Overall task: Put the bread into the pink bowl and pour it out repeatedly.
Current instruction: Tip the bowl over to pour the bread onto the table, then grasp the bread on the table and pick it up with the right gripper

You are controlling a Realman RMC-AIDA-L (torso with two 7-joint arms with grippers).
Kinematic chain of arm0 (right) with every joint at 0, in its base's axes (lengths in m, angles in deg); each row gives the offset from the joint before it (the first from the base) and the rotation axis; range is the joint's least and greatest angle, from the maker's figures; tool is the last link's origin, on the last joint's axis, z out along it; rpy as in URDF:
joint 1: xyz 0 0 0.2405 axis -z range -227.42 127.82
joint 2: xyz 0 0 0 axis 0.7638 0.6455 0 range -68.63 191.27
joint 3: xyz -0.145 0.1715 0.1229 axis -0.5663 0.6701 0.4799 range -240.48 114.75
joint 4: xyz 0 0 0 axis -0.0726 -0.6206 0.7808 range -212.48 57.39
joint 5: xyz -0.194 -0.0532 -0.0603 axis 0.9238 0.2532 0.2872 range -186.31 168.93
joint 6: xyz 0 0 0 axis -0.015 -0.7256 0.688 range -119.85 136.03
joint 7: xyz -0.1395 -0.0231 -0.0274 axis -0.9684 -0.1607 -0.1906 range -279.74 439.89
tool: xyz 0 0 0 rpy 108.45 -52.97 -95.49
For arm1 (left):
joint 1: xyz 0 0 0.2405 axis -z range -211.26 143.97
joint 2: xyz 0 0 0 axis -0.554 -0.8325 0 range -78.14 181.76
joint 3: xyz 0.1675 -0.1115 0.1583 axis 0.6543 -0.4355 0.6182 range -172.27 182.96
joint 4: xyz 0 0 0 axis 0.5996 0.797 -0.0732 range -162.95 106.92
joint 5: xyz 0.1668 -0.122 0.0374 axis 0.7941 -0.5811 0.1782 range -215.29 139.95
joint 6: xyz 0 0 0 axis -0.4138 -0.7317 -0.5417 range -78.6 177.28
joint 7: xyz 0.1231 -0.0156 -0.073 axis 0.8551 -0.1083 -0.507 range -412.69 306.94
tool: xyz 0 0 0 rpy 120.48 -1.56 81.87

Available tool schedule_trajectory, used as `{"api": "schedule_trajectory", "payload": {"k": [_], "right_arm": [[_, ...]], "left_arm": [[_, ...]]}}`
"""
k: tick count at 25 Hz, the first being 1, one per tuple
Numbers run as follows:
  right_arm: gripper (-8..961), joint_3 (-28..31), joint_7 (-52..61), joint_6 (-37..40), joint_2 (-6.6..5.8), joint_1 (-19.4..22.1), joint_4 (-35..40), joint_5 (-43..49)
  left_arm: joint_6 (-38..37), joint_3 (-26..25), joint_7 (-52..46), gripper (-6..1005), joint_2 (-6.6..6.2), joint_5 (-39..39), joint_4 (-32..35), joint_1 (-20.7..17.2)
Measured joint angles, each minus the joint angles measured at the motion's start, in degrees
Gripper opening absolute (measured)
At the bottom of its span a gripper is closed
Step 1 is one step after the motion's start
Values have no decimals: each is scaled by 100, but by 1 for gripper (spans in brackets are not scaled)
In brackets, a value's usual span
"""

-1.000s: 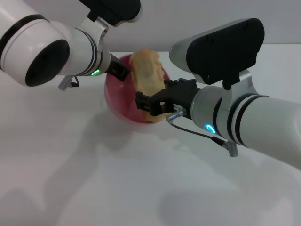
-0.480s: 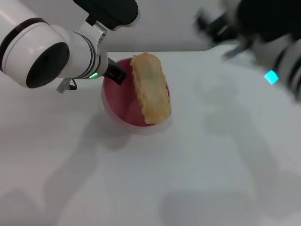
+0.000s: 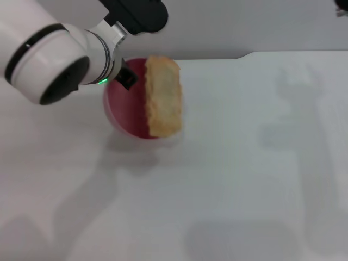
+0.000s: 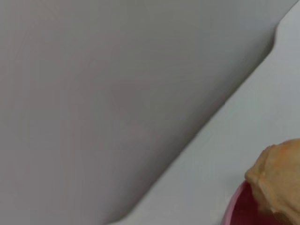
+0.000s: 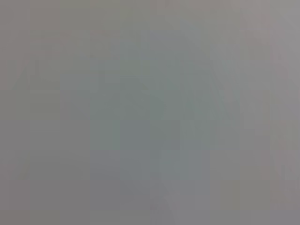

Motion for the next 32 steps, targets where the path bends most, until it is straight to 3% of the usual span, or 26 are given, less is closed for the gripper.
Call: {"api": "schedule_trajectory", "payload": {"k": [18,24,27,30,32], "right_arm": [[731,63,353,-69,12,329,-58,-2],[730,38,100,-201,11,307,32,-464],[730,89,-503,-257,4,260,267,-1349],[730,207,-1509,-752,-23,106,673,-2811],[730,183,-1689,-944,-25,72,738,-2967]], "left_arm": [[337,1788,143,103,60,1888,330,137],[363,1622,-310,105,63,1832,471,157],[562,1181,-691,106,59,1372,655,186],[935,658,-844,106,37,590,756,246],[1035,512,-844,107,27,375,758,253]]}}
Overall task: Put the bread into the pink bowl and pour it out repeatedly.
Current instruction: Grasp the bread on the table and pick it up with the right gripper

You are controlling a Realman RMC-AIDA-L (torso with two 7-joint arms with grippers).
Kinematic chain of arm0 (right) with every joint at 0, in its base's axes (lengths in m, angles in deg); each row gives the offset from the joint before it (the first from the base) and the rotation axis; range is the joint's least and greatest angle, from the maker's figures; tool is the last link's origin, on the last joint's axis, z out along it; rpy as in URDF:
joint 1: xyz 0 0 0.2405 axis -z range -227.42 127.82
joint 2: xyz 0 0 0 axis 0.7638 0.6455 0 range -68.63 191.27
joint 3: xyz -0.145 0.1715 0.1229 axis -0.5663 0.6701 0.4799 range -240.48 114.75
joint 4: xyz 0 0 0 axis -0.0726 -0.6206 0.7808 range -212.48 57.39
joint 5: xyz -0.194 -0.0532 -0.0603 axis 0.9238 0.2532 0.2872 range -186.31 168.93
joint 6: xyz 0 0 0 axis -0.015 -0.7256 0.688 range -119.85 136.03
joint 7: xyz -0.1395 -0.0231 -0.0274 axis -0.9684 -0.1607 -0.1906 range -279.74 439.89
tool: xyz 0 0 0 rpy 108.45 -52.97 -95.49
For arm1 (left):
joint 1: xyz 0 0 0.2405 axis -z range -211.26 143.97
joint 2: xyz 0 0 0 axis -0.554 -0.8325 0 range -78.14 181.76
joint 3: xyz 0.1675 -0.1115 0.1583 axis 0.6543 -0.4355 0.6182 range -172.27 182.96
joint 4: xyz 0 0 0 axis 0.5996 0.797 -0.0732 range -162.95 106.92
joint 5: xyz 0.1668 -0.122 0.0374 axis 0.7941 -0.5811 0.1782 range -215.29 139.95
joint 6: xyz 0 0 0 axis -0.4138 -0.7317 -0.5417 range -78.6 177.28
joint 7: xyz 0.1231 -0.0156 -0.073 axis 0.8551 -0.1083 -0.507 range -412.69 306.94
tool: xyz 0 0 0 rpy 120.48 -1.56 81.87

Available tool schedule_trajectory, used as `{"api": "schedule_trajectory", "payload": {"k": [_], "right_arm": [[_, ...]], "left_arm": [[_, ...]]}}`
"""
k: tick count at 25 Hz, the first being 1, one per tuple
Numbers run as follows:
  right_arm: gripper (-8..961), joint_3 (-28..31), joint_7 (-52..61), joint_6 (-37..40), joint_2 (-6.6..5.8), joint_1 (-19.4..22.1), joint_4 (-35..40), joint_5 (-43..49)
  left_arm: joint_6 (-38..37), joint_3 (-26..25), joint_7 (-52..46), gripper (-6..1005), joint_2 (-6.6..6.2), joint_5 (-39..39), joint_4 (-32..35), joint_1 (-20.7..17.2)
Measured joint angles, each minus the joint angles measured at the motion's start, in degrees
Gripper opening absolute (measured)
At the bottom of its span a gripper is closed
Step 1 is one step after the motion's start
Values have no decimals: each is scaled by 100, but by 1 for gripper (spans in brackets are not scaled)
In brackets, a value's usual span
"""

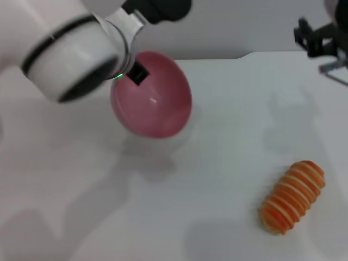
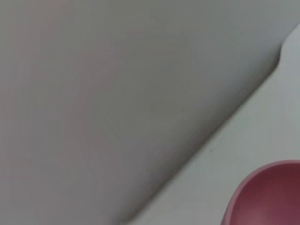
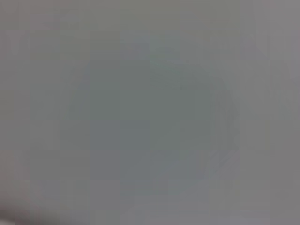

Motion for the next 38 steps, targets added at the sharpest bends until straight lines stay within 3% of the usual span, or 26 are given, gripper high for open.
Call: {"api": "schedule_trajectory", "payload": {"k": [5,8,14,18,30,38], "right_arm": [[730,-152,-268,-911,-8,-162,62,-273],[730,29,-643,-1481,-13,-349,87,-1125],[731,550,-1216,-1694,-22,-423,69,-2389],[731,923,-1396,-1713,-24,-249,68,-3134],[731,865,-1138,-1891,17,121,-81,-3588],[730,813,-914,-1814,11,230,-561,-3610]], "left_arm": [[175,-494,95,109,-38,-930,14,-203],[246,-660,195,109,-44,-1149,-22,-262],[187,-769,335,111,-54,-1216,-132,-295],[95,-785,359,112,-54,-1257,-292,-303],[-12,-925,448,116,-54,-1268,-498,-354],[-99,-954,514,118,-54,-1282,-622,-311]]}}
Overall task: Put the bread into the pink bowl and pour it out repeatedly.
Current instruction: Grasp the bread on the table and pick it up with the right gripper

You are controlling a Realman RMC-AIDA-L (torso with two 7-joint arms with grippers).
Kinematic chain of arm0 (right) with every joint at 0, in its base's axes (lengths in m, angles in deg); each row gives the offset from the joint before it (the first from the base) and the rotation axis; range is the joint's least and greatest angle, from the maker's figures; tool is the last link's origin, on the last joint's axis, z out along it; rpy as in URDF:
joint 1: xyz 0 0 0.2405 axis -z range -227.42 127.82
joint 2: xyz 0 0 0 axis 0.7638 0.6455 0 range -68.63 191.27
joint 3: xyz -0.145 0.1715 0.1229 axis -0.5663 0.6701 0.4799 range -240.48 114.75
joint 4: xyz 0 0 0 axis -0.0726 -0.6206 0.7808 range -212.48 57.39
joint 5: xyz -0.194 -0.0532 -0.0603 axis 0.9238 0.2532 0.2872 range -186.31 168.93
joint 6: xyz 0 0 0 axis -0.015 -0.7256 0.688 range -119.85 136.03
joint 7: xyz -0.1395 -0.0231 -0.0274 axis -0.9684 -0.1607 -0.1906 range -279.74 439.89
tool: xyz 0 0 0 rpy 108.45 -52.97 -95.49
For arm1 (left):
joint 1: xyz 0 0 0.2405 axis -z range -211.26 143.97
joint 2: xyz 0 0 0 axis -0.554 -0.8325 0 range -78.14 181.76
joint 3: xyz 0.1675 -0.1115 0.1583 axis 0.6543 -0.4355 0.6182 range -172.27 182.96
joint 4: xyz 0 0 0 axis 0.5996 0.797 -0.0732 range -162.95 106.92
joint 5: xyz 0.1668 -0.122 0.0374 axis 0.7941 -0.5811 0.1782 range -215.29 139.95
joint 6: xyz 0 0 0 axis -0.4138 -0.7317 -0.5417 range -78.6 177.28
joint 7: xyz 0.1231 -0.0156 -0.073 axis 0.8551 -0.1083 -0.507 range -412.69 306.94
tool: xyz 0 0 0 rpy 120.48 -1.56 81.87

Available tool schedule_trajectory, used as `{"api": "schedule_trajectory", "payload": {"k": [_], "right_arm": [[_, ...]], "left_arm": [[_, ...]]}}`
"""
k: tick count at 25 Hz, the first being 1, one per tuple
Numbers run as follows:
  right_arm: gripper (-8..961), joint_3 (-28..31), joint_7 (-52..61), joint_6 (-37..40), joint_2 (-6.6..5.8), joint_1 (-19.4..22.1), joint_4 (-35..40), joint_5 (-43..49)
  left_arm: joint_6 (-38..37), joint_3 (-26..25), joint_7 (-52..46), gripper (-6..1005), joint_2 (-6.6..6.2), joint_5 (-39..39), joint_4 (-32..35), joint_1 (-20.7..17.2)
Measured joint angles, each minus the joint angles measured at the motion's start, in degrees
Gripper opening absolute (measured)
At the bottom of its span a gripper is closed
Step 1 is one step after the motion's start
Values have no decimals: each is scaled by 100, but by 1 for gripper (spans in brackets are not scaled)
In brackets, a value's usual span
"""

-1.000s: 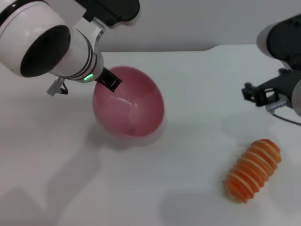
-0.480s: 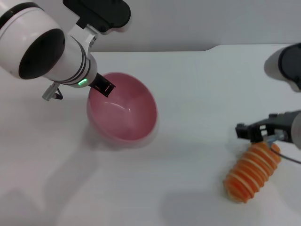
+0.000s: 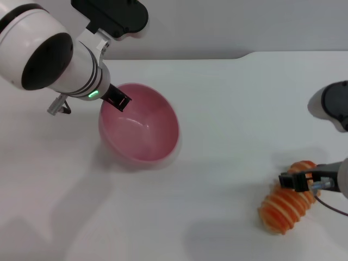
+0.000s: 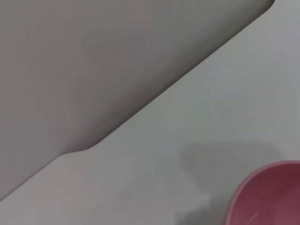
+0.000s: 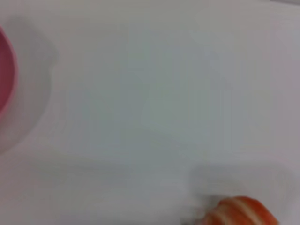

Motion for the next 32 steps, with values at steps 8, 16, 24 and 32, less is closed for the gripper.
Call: {"api": "schedule_trajectory", "payload": {"k": [8,16,24,32], "right_arm": [[731,47,56,194,-11,13,-307,18],[730,54,77,304,-20,-30,-490,31],[731,54,80,404,-22,-70,-660,40],[731,54,79,625,-27,-82,-912,42]], "left_arm": [[-17,-130,106,121,6,-115,-34,54],[-62,-528,388,123,2,-668,-279,132],[-133,-1009,705,125,-4,-1159,-459,192],[-268,-1212,825,128,-9,-1353,-483,161]]}}
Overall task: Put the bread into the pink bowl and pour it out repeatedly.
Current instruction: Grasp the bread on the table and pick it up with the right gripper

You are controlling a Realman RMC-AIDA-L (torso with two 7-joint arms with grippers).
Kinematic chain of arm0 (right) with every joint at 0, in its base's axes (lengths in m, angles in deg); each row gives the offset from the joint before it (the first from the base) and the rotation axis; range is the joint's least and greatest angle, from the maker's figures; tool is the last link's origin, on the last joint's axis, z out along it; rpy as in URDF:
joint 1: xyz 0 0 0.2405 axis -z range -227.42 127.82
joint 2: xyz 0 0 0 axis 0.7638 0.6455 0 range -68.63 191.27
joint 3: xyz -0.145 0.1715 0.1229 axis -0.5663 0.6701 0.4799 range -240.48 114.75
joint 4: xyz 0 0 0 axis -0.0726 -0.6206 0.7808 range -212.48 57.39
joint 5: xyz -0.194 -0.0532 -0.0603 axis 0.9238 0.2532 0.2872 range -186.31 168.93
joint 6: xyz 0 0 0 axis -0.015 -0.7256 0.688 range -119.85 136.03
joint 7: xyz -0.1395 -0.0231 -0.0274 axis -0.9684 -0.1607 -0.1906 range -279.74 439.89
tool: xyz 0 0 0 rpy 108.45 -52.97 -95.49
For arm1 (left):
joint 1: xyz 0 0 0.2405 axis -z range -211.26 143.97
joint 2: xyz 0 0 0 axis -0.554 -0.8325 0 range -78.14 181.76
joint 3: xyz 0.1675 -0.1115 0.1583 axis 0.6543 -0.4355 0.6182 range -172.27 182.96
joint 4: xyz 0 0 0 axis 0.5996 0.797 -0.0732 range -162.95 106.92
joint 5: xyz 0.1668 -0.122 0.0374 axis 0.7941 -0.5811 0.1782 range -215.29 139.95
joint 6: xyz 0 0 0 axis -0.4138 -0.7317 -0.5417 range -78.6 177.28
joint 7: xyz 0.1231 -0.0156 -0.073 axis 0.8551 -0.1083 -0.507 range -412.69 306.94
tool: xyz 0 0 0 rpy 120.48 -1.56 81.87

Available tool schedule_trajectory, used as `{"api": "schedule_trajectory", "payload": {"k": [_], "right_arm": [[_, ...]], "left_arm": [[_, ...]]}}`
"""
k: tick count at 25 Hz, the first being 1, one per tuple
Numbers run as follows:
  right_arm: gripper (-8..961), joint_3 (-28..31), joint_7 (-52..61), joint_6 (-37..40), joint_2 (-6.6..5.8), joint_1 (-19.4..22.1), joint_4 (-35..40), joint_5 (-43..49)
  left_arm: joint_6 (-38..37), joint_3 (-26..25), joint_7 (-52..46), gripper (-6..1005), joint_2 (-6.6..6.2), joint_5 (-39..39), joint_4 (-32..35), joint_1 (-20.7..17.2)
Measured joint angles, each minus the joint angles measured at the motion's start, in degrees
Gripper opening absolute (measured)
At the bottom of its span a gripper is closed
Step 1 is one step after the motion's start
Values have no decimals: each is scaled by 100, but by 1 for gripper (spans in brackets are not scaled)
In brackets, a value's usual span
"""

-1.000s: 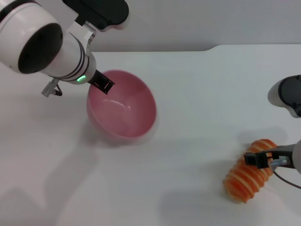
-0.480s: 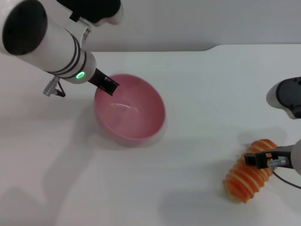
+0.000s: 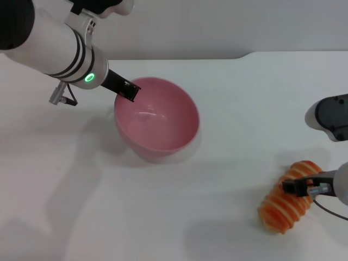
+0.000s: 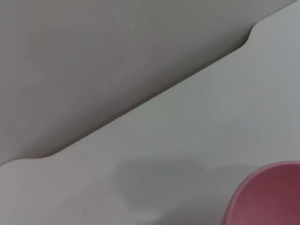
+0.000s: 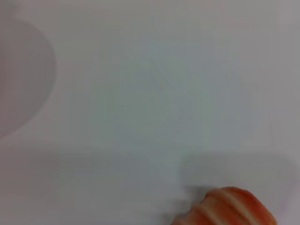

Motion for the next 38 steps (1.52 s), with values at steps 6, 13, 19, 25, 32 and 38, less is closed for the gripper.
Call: {"api": "schedule_trajectory", "payload": {"k": [6,13,19,25,32,38], "right_arm": [[730,73,-33,473,-1,-6,-355,-11],[727,49,-159,409,-14,-34,-405,35],[643,17,-226,358,-14,-41,-458,176],[455,17,-238,389,-16,-49,-515,224],[380,-34,-289,197,-18,-61,161,581],[332,-89,-407,-28,-5,-599,835,786]], "left_arm": [[-3,14,55,129,0,-5,-17,14],[28,55,66,131,0,-13,-20,23],[27,64,68,133,0,-17,9,39],[24,66,68,135,0,-17,10,39],[-5,68,68,137,5,-18,8,41],[-156,138,69,139,22,-75,-30,47]]}}
